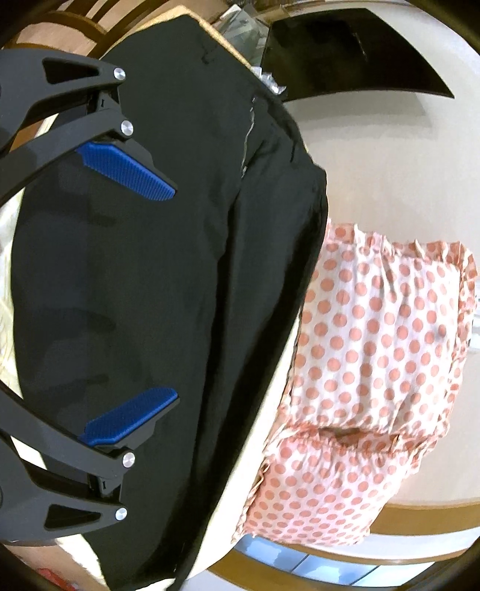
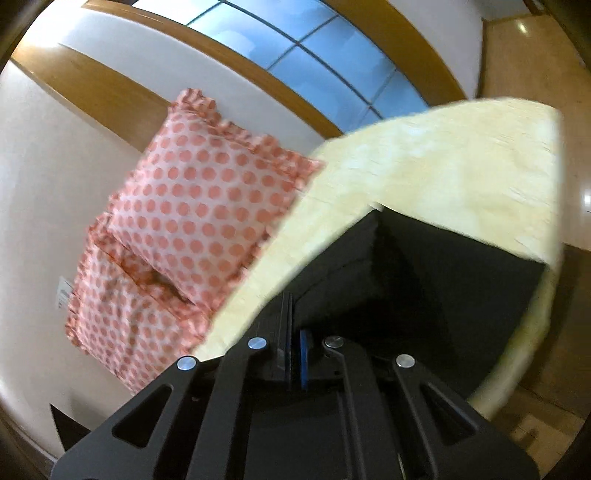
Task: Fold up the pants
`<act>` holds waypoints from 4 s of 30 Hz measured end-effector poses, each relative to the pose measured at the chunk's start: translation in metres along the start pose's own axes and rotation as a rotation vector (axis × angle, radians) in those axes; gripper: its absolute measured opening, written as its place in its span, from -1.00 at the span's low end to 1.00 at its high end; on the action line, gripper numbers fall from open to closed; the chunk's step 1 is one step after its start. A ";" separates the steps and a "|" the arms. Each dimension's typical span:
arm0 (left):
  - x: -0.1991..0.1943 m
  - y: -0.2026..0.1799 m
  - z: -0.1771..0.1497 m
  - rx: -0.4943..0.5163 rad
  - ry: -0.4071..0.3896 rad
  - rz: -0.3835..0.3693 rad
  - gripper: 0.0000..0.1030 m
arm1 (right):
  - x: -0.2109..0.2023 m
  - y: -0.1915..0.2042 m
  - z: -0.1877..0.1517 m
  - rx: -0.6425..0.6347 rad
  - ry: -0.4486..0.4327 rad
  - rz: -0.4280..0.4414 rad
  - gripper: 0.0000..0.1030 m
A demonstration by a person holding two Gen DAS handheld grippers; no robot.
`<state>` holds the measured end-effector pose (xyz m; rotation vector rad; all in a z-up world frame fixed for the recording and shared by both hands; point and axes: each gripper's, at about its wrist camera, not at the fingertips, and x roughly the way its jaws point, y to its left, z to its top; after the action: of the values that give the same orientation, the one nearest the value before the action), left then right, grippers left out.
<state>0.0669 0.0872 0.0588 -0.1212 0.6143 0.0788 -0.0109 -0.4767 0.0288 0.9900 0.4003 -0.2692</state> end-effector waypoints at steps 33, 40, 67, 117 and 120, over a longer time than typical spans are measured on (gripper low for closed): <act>0.307 0.126 0.196 -0.475 0.483 0.102 -0.76 | 0.020 -0.025 -0.017 -0.030 0.136 -0.101 -0.95; 0.240 0.136 0.187 -0.431 0.388 0.046 -0.88 | 0.022 -0.021 -0.008 -0.029 0.120 -0.093 -0.95; -0.019 0.174 -0.028 -0.471 0.155 0.056 -0.57 | 0.007 -0.033 0.041 0.036 0.016 -0.100 -0.95; -0.020 0.209 -0.051 -0.534 0.112 -0.022 -0.84 | -0.010 -0.051 0.014 -0.013 -0.033 -0.286 -0.95; -0.026 0.207 -0.049 -0.523 0.117 -0.021 -0.40 | -0.012 -0.048 0.015 -0.037 -0.020 -0.296 -0.87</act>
<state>-0.0046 0.2848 0.0157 -0.6422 0.6986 0.2123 -0.0373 -0.5144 0.0048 0.8894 0.5318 -0.5362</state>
